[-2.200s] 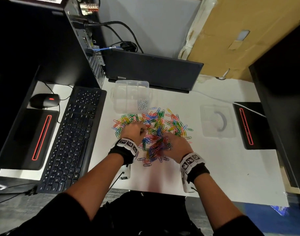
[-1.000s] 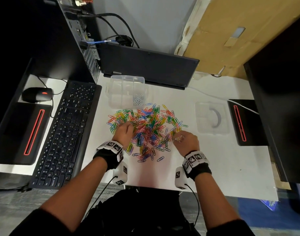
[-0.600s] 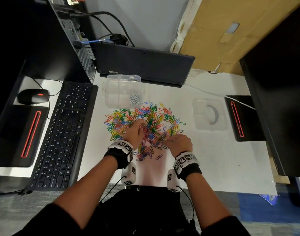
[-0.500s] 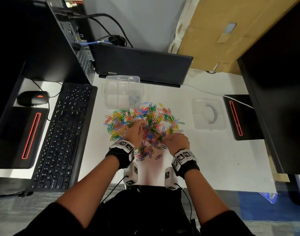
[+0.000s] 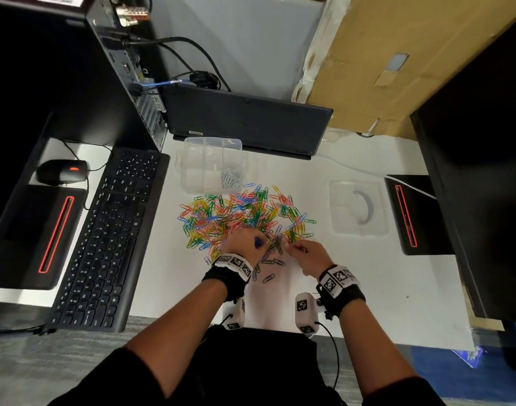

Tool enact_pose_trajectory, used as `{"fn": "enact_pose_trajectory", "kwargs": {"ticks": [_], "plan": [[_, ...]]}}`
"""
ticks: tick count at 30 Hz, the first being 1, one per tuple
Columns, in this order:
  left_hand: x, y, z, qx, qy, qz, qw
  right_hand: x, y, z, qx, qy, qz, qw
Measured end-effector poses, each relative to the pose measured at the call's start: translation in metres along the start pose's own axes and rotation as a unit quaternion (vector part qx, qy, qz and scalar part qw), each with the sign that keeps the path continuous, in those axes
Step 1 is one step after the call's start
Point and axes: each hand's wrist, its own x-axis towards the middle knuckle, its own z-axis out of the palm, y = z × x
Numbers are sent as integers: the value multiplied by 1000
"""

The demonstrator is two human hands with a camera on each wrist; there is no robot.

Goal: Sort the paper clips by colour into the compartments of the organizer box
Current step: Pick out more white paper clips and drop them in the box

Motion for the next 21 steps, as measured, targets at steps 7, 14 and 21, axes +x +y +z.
{"fn": "enact_pose_trajectory", "kwargs": {"ticks": [7,14,21], "plan": [[3,14,11,2,9,-57,998,0,-1,-16,283,-126,123,943],[1,10,17,-75,45,-63,994,1,1,-33,325,-159,62,930],[-6,3,-1,-184,103,-134,968,24,-1,-51,324,-79,50,942]]}}
